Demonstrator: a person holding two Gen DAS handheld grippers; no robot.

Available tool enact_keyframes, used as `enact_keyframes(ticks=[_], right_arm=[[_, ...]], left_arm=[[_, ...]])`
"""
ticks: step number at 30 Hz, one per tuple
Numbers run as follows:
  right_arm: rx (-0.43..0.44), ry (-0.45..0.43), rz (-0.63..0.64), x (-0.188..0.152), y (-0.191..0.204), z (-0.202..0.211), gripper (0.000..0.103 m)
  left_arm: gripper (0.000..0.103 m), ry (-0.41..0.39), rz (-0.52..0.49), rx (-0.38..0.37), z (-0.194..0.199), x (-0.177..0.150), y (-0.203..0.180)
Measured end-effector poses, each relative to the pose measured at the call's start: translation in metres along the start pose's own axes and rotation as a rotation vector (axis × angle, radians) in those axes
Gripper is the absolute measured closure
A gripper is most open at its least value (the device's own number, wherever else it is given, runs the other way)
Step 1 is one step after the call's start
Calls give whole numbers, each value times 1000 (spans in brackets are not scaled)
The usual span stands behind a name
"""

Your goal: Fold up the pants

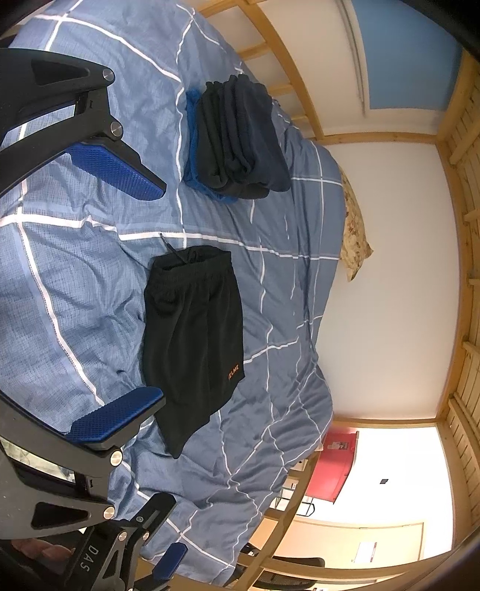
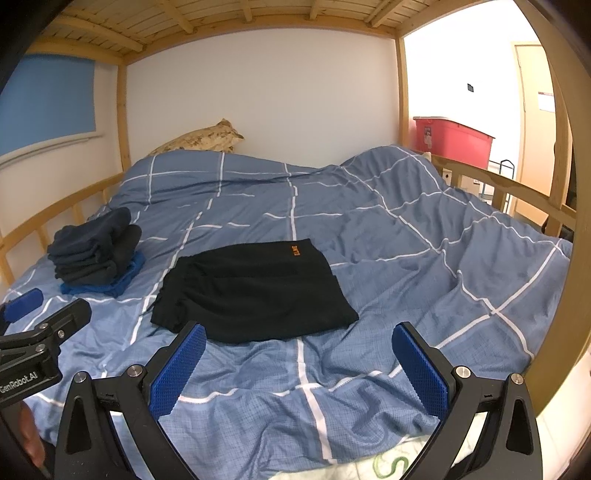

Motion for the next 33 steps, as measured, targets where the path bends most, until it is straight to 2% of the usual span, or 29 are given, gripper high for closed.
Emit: enact_keyframes(ticks=[33], right_arm=[[6, 2, 5, -1, 2, -1, 1]], left_arm=[[0, 0, 20, 9, -3, -1, 15]])
Point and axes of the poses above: each gripper's, at about its wrist camera, not at the fingertips, and z roughly against the way its jaws point, y to its left, x to its top, the point moved 6 cm from there along -z, roughly the way its jaws point, and after that the axes turned 5 degrees about y, right-handed, at the moved point
